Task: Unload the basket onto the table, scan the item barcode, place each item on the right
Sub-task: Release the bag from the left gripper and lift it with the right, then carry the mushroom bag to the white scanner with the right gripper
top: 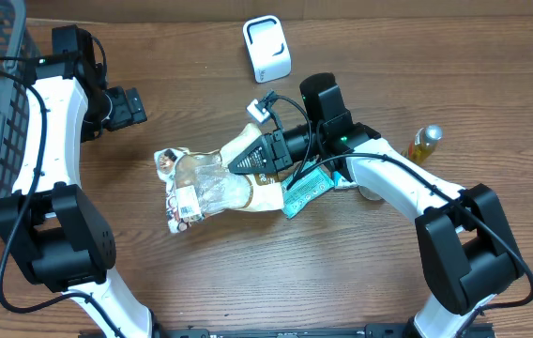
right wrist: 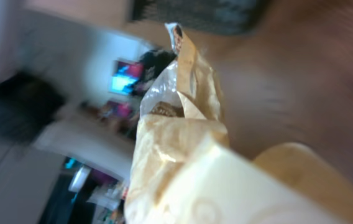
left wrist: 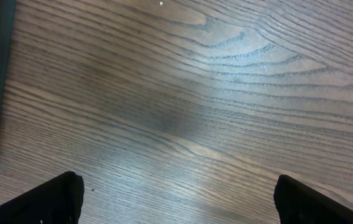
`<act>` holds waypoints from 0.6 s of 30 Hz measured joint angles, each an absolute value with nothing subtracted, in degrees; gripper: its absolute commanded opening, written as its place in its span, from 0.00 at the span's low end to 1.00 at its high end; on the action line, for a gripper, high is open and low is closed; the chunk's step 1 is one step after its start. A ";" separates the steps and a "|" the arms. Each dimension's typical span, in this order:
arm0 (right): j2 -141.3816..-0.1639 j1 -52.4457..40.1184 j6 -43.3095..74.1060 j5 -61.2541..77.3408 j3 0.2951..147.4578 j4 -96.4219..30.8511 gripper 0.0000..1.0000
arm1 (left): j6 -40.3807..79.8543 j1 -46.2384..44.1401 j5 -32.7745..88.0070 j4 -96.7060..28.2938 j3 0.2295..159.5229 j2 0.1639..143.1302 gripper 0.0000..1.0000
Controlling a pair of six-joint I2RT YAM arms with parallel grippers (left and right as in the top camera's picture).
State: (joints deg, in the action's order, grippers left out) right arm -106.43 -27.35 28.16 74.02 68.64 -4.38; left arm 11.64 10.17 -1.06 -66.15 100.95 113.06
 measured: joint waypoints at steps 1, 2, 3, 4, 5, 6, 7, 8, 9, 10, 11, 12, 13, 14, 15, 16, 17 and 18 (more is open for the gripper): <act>-106.43 -27.35 26.30 70.65 68.64 -6.92 0.04 | 11.64 10.17 -1.13 -66.13 100.95 113.06 1.00; -106.43 -27.38 23.55 65.73 68.64 -10.68 0.04 | 11.64 10.17 -1.15 -66.11 100.95 113.06 1.00; -106.43 -27.40 21.61 60.99 68.64 -13.02 0.04 | 11.64 10.17 -1.15 -66.08 100.95 113.06 1.00; -106.43 -27.42 19.40 56.14 68.64 -15.29 0.03 | 11.62 10.17 -1.17 -66.06 100.95 113.06 1.00; -106.43 -27.44 17.63 51.68 68.64 -16.60 0.03 | 11.62 10.17 -1.17 -66.02 100.95 113.06 1.00; -106.43 -27.42 15.79 46.92 68.66 -18.15 0.04 | 11.62 10.17 -1.17 -66.02 100.95 113.06 1.00; -106.43 -27.35 14.24 43.00 69.06 -19.92 0.03 | 11.62 10.17 -1.17 -66.02 100.95 113.06 0.99; -106.45 -27.20 12.71 39.33 70.06 -22.57 0.03 | 11.64 10.17 -1.17 -66.02 100.95 113.06 0.99; -106.48 -27.14 12.03 38.00 70.67 -23.66 0.03 | 11.62 10.17 -1.17 -66.02 100.95 113.06 1.00; -106.48 -27.03 10.63 35.57 72.82 -27.09 0.03 | 11.62 10.17 -1.17 -66.00 100.95 113.06 1.00; -106.59 -26.96 9.34 33.61 75.42 -30.06 0.03 | 11.62 10.17 -1.19 -66.04 100.92 113.06 1.00; -106.67 -26.96 8.21 31.51 78.54 -32.56 0.03 | 11.64 10.17 -1.17 -66.00 100.95 113.06 1.00; -106.69 -26.94 6.52 29.28 82.17 -35.62 0.03 | 11.64 10.17 -1.17 -66.00 100.95 113.06 0.99; -106.69 -26.94 4.43 26.48 86.96 -38.35 0.03 | 11.64 10.17 -1.17 -66.02 100.95 113.06 0.99; -106.61 -26.98 2.52 24.03 90.91 -40.49 0.03 | 11.64 10.17 -1.17 -65.98 100.95 113.06 1.00; -106.61 -27.05 0.49 21.85 94.45 -42.52 0.03 | 11.64 10.17 -1.15 -66.11 100.95 113.06 1.00; -106.59 -27.16 -1.76 19.09 98.08 -43.88 0.03 | 11.64 10.17 -1.17 -66.02 100.95 113.06 1.00; -106.43 -27.40 -4.51 15.73 101.30 -44.51 0.03 | 11.64 10.17 -1.17 -66.00 100.95 113.06 0.99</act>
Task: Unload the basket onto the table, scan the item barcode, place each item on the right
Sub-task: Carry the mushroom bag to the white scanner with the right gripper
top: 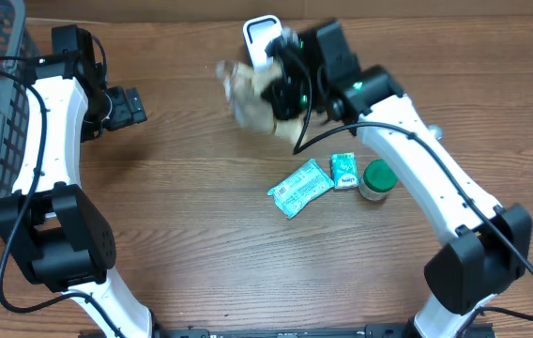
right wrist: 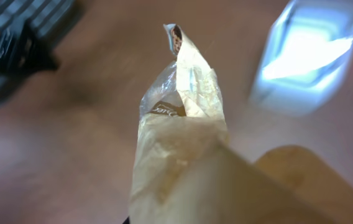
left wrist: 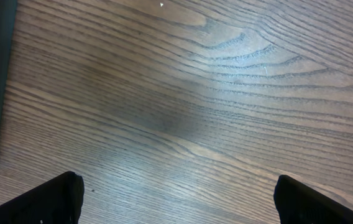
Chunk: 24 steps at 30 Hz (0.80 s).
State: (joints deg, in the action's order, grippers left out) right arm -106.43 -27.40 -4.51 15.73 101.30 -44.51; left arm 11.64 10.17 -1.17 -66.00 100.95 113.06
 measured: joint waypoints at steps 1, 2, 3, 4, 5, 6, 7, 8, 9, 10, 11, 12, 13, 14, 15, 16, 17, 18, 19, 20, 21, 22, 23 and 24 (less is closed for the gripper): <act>-106.28 -27.64 -6.68 13.26 103.20 -44.56 0.03 | 11.64 10.17 -1.19 -66.02 100.95 113.06 1.00; -106.06 -27.97 -9.10 10.61 104.53 -44.12 0.04 | 11.64 10.17 -1.17 -66.02 100.95 113.06 1.00; -105.75 -28.93 -14.00 5.93 105.80 -42.46 0.04 | 11.62 10.17 -1.17 -66.02 100.95 113.06 1.00; -105.73 -29.45 -16.84 3.66 105.86 -41.30 0.04 | 11.64 10.17 -1.17 -66.00 100.95 113.06 1.00; -105.75 -29.98 -19.62 1.65 105.86 -40.12 0.04 | 11.64 10.17 -1.17 -66.02 100.95 113.06 0.99; -105.93 -30.33 -21.89 0.03 105.86 -39.18 0.04 | 11.62 10.17 -1.17 -66.02 100.95 113.06 1.00; -106.39 -30.96 -26.59 -2.70 105.86 -37.15 0.04 | 11.64 10.17 -1.17 -66.02 100.95 113.06 0.99; -106.78 -31.18 -29.06 -4.36 105.82 -35.57 0.04 | 11.64 10.17 -1.17 -66.00 100.95 113.06 0.99; -107.37 -31.27 -30.70 -5.93 105.82 -33.21 0.04 | 11.64 10.17 -1.17 -66.02 100.95 113.06 1.00; -108.03 -31.27 -32.38 -7.46 105.84 -30.94 0.04 | 11.62 10.17 -1.17 -66.02 100.95 113.06 1.00; -108.79 -31.24 -33.93 -9.15 105.84 -28.97 0.04 | 11.64 10.17 -1.17 -66.00 100.95 113.06 1.00; -109.73 -31.20 -35.48 -10.85 105.84 -26.96 0.04 | 11.62 10.17 -1.19 -66.00 100.95 113.06 0.99; -110.67 -31.20 -36.93 -12.10 105.84 -25.17 0.04 | 11.64 10.17 -1.17 -66.04 100.95 113.06 0.99; -111.92 -31.14 -38.30 -13.26 105.84 -23.62 0.04 | 11.64 10.17 -1.17 -66.00 100.95 113.06 0.99; -112.88 -31.11 -39.51 -14.02 105.84 -22.59 0.04 | 11.64 10.17 -1.17 -66.02 100.95 113.06 0.99; -113.99 -31.11 -40.84 -14.61 105.84 -21.32 0.04 | 11.62 10.17 -1.19 -66.02 100.92 113.06 1.00; -115.33 -31.11 -42.41 -15.33 105.84 -20.08 0.04 | 11.62 10.17 -1.17 -66.00 100.95 113.06 0.99; -116.68 -31.11 -43.99 -15.88 105.84 -18.59 0.04 | 11.64 10.17 -1.17 -66.02 100.95 113.06 1.00; -117.82 -31.11 -45.39 -16.05 105.82 -17.21 0.04 | 11.64 10.17 -1.19 -66.02 100.95 113.06 0.99; -118.85 -31.11 -46.61 -16.38 105.82 -16.01 0.04 | 11.64 10.17 -1.19 -66.00 100.95 113.06 1.00; -120.20 -31.11 -48.12 -16.80 105.82 -14.28 0.04 | 11.62 10.17 -1.19 -66.02 100.95 113.06 1.00; -121.21 -31.11 -49.01 -17.15 105.82 -12.91 0.04 | 11.62 10.17 -1.19 -66.00 100.95 113.06 1.00; -122.23 -31.11 -49.78 -17.67 105.80 -11.03 0.04 | 11.64 10.17 -1.19 -66.00 100.95 113.06 0.99; -123.37 -31.11 -50.52 -18.35 105.78 -8.95 0.04 | 11.62 10.17 -1.19 -66.02 100.92 113.06 1.00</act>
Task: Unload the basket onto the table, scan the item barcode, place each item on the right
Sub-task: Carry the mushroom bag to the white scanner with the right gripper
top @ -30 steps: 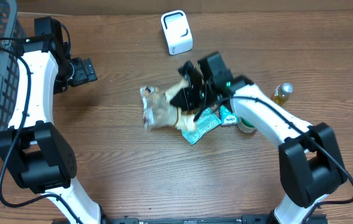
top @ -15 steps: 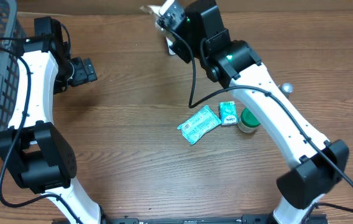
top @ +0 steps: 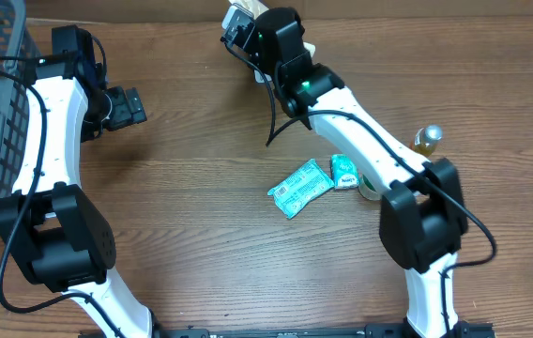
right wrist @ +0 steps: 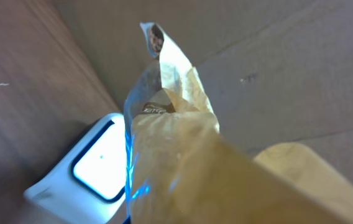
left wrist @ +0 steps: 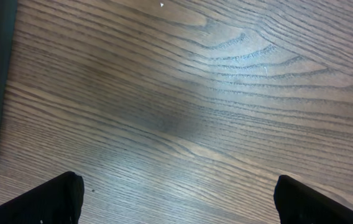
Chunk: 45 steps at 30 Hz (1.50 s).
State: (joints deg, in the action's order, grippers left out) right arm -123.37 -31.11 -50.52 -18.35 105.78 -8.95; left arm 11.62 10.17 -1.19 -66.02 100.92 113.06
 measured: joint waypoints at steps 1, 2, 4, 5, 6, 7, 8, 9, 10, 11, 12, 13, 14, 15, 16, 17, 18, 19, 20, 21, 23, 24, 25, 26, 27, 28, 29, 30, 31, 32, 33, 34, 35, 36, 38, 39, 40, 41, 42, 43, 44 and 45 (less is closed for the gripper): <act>-124.38 -31.11 -51.20 -19.14 105.75 -7.01 0.04 | 11.62 10.17 -1.17 -66.00 100.95 113.06 1.00; -124.95 -31.11 -51.57 -19.70 105.75 -5.98 0.04 | 11.64 10.17 -1.19 -66.02 100.92 113.06 0.99; -125.99 -31.09 -52.56 -20.91 105.75 -4.58 0.04 | 11.62 10.17 -1.19 -66.00 100.95 113.06 0.99; -126.30 -31.09 -52.99 -21.39 105.75 -4.21 0.04 | 11.64 10.17 -1.17 -66.00 100.95 113.06 1.00; -126.39 -31.09 -53.19 -21.61 105.75 -4.21 0.04 | 11.62 10.17 -1.17 -66.02 100.95 113.06 0.99; -126.41 -31.09 -53.25 -21.67 105.75 -4.32 0.04 | 11.64 10.17 -1.17 -66.02 100.95 113.06 1.00; -126.41 -31.11 -53.41 -21.67 105.75 -4.73 0.04 | 11.62 10.17 -1.19 -66.00 100.95 113.06 0.99; -126.41 -31.11 -53.43 -21.63 105.75 -5.15 0.04 | 11.64 10.17 -1.19 -66.02 100.95 113.06 1.00; -126.43 -31.11 -53.63 -21.30 105.75 -6.17 0.04 | 11.64 10.17 -1.17 -66.02 100.95 113.06 1.00; -126.54 -31.11 -53.63 -21.15 105.75 -6.59 0.04 | 11.62 10.17 -1.19 -66.02 100.92 113.06 0.99; -126.67 -31.11 -53.34 -20.91 105.75 -6.90 0.04 | 11.64 10.17 -1.19 -66.02 100.95 113.06 1.00; -126.89 -31.11 -52.88 -20.75 105.75 -6.96 0.04 | 11.62 10.17 -1.17 -66.00 100.95 113.06 1.00; -127.07 -31.11 -52.45 -20.64 105.75 -7.05 0.04 | 11.64 10.17 -1.19 -66.00 100.95 113.06 1.00; -127.17 -31.11 -51.90 -20.45 105.75 -7.22 0.04 | 11.62 10.17 -1.17 -66.00 100.95 113.06 0.99; -127.24 -31.11 -51.53 -20.29 105.75 -7.31 0.04 | 11.64 10.17 -1.17 -66.02 100.95 113.06 0.99; -127.26 -31.11 -50.92 -20.21 105.75 -7.38 0.04 | 11.62 10.17 -1.17 -66.02 100.95 113.06 0.99; -127.24 -31.11 -50.50 -19.90 105.75 -7.60 0.04 | 11.62 10.17 -1.17 -66.02 100.95 113.06 1.00; -127.24 -31.11 -50.06 -19.57 105.75 -7.97 0.04 | 11.64 10.17 -1.17 -66.00 100.95 113.06 0.99; -127.24 -31.11 -49.69 -18.98 105.75 -8.62 0.04 | 11.62 10.17 -1.17 -66.02 100.95 113.06 1.00; -127.24 -31.11 -49.54 -18.48 105.75 -9.61 0.04 | 11.62 10.17 -1.19 -66.02 100.92 113.06 1.00; -127.24 -31.11 -49.25 -17.67 105.75 -11.33 0.04 | 11.64 10.17 -1.17 -66.02 100.95 113.06 0.99; -127.24 -31.11 -49.10 -17.28 105.75 -12.27 0.04 | 11.64 10.17 -1.17 -66.00 100.95 113.06 1.00; -127.26 -31.14 -49.06 -16.97 105.75 -12.88 0.04 | 11.62 10.17 -1.19 -66.00 100.95 113.06 1.00; -127.26 -31.14 -48.95 -16.71 105.75 -13.32 0.04 | 11.64 10.17 -1.19 -66.02 100.95 113.06 0.99; -127.26 -31.14 -48.86 -16.51 105.75 -13.61 0.04 | 11.62 10.17 -1.19 -66.02 100.95 113.06 0.99; -127.26 -31.11 -48.82 -16.43 105.75 -13.65 0.04 | 11.64 10.17 -1.17 -66.02 100.95 113.06 1.00; -127.26 -31.14 -48.73 -16.25 105.75 -13.61 0.04 | 11.64 10.17 -1.17 -66.02 100.95 113.06 0.99; -127.26 -31.14 -48.66 -15.90 105.75 -13.58 0.04 | 11.62 10.17 -1.17 -66.02 100.95 113.06 0.99; -127.26 -31.11 -48.62 -15.35 105.75 -13.63 0.04 | 11.64 10.17 -1.17 -66.02 100.95 113.06 1.00; -127.26 -31.11 -48.62 -15.03 105.75 -13.58 0.04 | 11.62 10.17 -1.17 -66.02 100.95 113.06 1.00; -127.28 -31.14 -48.62 -14.74 105.75 -13.63 0.04 | 11.62 10.17 -1.17 -66.02 100.95 113.06 1.00; -127.28 -31.11 -48.58 -14.26 105.75 -13.61 0.04 | 11.62 10.17 -1.17 -66.02 100.95 113.06 1.00; -127.28 -31.14 -48.58 -14.04 105.75 -13.61 0.04 | 11.64 10.17 -1.17 -66.02 100.95 113.06 0.99; -127.28 -31.11 -48.51 -13.74 105.75 -13.61 0.04 | 11.62 10.17 -1.17 -66.02 100.92 113.06 1.00; -127.31 -31.11 -48.42 -13.41 105.75 -13.43 0.04 | 11.62 10.17 -1.17 -66.02 100.95 113.06 0.99; -127.35 -31.11 -48.40 -13.28 105.75 -13.19 0.04 | 11.64 10.17 -1.17 -66.02 100.95 113.06 1.00; -127.37 -31.11 -48.21 -13.23 105.75 -12.84 0.04 | 11.64 10.17 -1.17 -66.02 100.95 113.06 1.00; -127.39 -31.11 -47.94 -13.04 105.75 -12.58 0.04 | 11.64 10.17 -1.19 -66.02 100.95 113.06 1.00; -127.42 -31.11 -47.44 -12.88 105.75 -12.29 0.04 | 11.62 10.17 -1.17 -66.02 100.95 113.06 0.99; -127.42 -31.11 -46.89 -12.82 105.75 -12.19 0.04 | 11.64 10.17 -1.17 -66.00 100.95 113.06 1.00; -127.42 -31.11 -46.24 -12.82 105.75 -12.23 0.04 | 11.64 10.17 -1.17 -66.02 100.95 113.06 1.00; -127.42 -31.11 -45.41 -12.75 105.75 -12.45 0.04 | 11.64 10.17 -1.19 -66.02 100.95 113.06 1.00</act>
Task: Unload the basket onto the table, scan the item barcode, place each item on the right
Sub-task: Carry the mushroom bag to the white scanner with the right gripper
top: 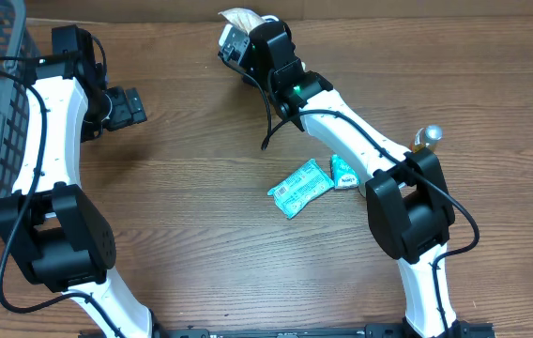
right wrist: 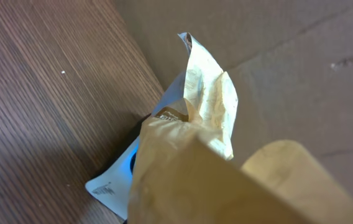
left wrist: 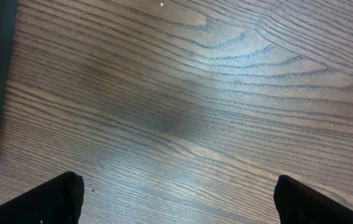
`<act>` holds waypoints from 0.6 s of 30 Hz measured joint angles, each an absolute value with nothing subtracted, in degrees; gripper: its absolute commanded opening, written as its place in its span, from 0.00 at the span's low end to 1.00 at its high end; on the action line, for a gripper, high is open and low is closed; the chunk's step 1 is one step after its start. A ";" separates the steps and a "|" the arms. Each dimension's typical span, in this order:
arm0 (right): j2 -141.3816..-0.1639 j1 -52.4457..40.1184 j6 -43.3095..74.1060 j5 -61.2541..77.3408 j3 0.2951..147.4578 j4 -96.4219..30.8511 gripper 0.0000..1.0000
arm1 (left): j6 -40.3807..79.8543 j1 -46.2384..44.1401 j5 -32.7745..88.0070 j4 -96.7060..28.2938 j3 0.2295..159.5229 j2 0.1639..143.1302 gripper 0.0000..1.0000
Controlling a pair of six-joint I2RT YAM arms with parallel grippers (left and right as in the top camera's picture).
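My right gripper (top: 245,33) is at the table's far edge, shut on a tan snack bag (top: 242,16). In the right wrist view the bag (right wrist: 207,118) fills the lower frame, its crinkled top pointing up against a cardboard wall. Just under and behind it shows a corner of the white barcode scanner (right wrist: 115,181), with a blue glow at its window. From overhead the scanner is hidden beneath the arm. My left gripper (top: 128,106) hangs open over bare wood at the left, far from the bag; only its dark fingertips (left wrist: 58,199) show in its own view.
A grey basket stands at the far left. A teal packet (top: 301,188) and a smaller teal packet (top: 344,172) lie mid-table to the right. A gold-capped bottle (top: 426,138) stands at the right. A cardboard wall (right wrist: 288,56) bounds the table's far edge.
My right gripper has turned a little with the bag, so the scanner now shows lower and mostly covered by the bag. The left arm has not moved.
My right gripper first held the bag low over mid-table, beside the teal packets. Then it was up near the scanner at the back. After that the bag was held over the scanner's lit window, and it is still there now, slightly turned. The left gripper stayed open throughout.
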State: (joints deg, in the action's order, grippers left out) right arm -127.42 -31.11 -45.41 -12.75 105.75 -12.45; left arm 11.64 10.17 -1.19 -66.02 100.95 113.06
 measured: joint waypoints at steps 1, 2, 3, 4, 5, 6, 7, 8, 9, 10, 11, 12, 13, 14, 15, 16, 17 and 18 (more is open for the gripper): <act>-127.39 -31.11 -44.64 -12.64 105.75 -12.78 0.04 | 11.64 10.17 -1.17 -66.02 100.95 113.06 1.00; -127.37 -31.11 -43.94 -12.53 105.75 -13.21 0.04 | 11.62 10.17 -1.17 -66.02 100.95 113.06 1.00; -127.28 -31.11 -43.44 -12.45 105.75 -13.65 0.04 | 11.64 10.17 -1.19 -66.02 100.95 113.06 1.00; -127.02 -31.11 -42.87 -12.40 105.75 -14.26 0.04 | 11.62 10.17 -1.17 -66.00 100.95 113.06 0.99; -126.67 -31.11 -42.28 -12.34 105.75 -15.05 0.04 | 11.62 10.17 -1.17 -66.02 100.95 113.06 1.00; -126.02 -31.11 -41.34 -12.29 105.75 -15.86 0.04 | 11.64 10.17 -1.17 -66.00 100.95 113.06 1.00; -125.23 -31.11 -40.40 -12.23 105.75 -16.58 0.04 | 11.62 10.17 -1.17 -66.02 100.95 113.06 1.00; -124.38 -31.11 -39.07 -12.08 105.75 -17.58 0.04 | 11.64 10.17 -1.17 -66.02 100.95 113.06 0.99; -122.85 -31.11 -36.64 -11.46 105.73 -19.64 0.04 | 11.64 10.17 -1.17 -66.00 100.92 113.06 1.00; -121.45 -31.11 -34.72 -10.98 105.71 -21.41 0.04 | 11.64 10.17 -1.19 -66.02 100.95 113.06 1.00; -119.66 -31.07 -31.33 -10.02 105.71 -23.49 0.04 | 11.62 10.17 -1.17 -66.02 100.95 113.06 1.00; -117.60 -30.94 -27.31 -8.08 105.73 -26.24 0.04 | 11.62 10.17 -1.15 -66.00 100.95 113.06 0.99; -115.92 -30.76 -24.05 -5.96 105.78 -28.47 0.04 | 11.64 10.17 -1.17 -66.02 100.95 113.06 1.00; -114.10 -30.48 -20.75 -3.53 105.78 -31.27 0.04 | 11.62 10.17 -1.19 -66.02 100.95 113.06 1.00; -112.27 -30.04 -17.37 -0.34 105.80 -33.50 0.05 | 11.64 10.17 -1.19 -66.00 100.95 113.06 1.00; -111.28 -29.63 -14.57 2.72 106.06 -35.86 0.05 | 11.62 10.17 -1.19 -66.00 100.95 113.06 0.99; -110.54 -29.12 -12.01 6.20 106.39 -38.94 0.05 | 11.64 10.17 -1.17 -66.02 100.95 113.06 1.00; -110.00 -28.58 -9.21 9.61 106.48 -42.22 0.05 | 11.62 10.17 -1.19 -66.00 100.95 113.06 1.00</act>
State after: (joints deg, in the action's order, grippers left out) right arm -110.00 -28.58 -9.21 9.61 106.48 -42.22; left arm 11.62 10.17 -1.19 -66.00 100.95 113.06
